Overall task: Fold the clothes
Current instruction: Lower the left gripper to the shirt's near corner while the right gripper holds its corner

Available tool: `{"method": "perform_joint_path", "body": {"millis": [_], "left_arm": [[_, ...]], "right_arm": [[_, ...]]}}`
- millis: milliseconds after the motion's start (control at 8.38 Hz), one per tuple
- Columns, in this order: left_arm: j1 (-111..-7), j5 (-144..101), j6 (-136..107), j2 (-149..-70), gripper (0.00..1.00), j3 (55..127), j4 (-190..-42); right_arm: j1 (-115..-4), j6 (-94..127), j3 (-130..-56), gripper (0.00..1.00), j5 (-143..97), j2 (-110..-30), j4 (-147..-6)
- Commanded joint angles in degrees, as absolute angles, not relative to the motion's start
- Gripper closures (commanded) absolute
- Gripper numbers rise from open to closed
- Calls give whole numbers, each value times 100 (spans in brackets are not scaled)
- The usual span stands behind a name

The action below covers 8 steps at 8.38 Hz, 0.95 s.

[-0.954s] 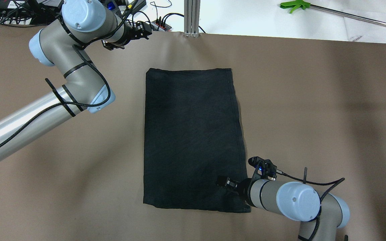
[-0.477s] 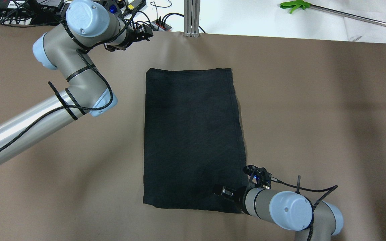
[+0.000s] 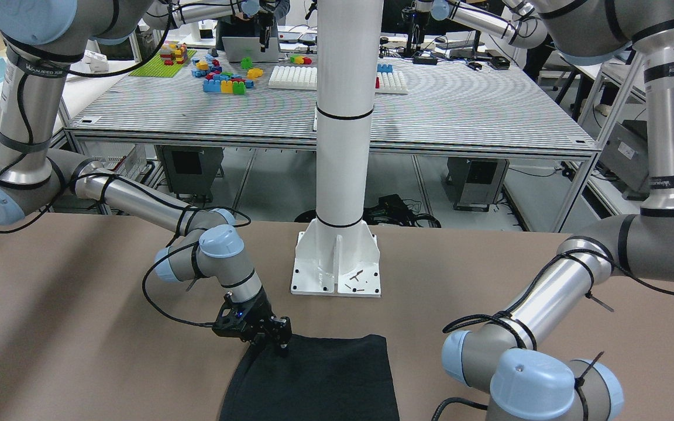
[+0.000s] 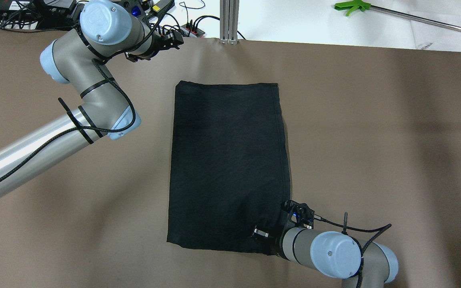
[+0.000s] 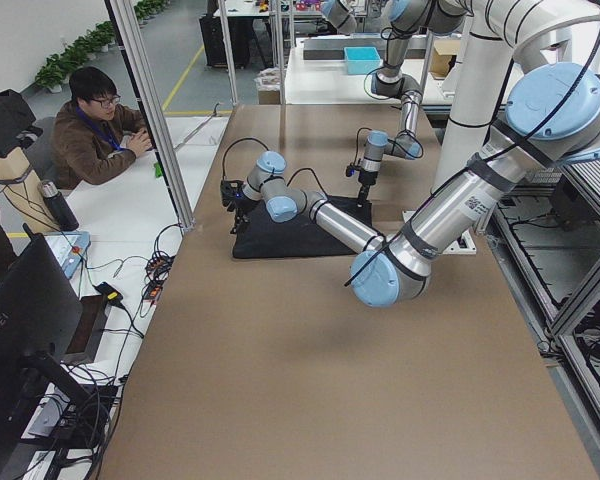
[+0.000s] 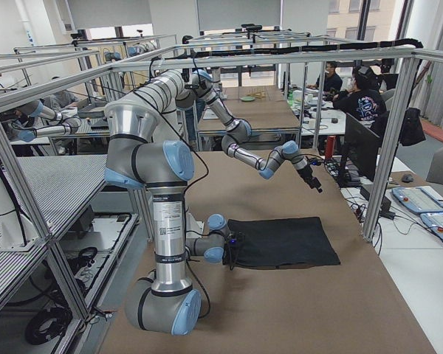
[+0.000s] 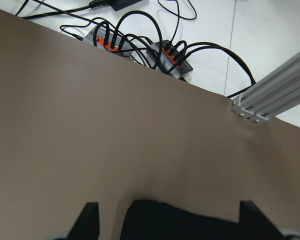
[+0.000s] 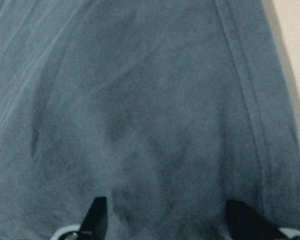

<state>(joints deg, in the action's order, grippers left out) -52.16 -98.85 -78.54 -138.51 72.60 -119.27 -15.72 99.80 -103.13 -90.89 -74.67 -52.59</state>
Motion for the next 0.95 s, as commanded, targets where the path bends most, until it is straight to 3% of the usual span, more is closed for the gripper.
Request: {"method": "perform_joint_path", "body": {"millis": [0,477,835], "left_arm": [[-5221,-9888,-7849,-13852,0,7277,-11927],[-5256,-10272,-7883,-13782,0,7653,-11883],[-5003,-11109,-9188,-12800,0,9373,-11900]], "right_arm": [[-1547,10298,-10274,100,-9088,-7295,-5265],[-1564,10477,-10397,100,-9097,-7269,-5238],[-1591,10477,-10459,100,-9088,-7277,-5238]]}}
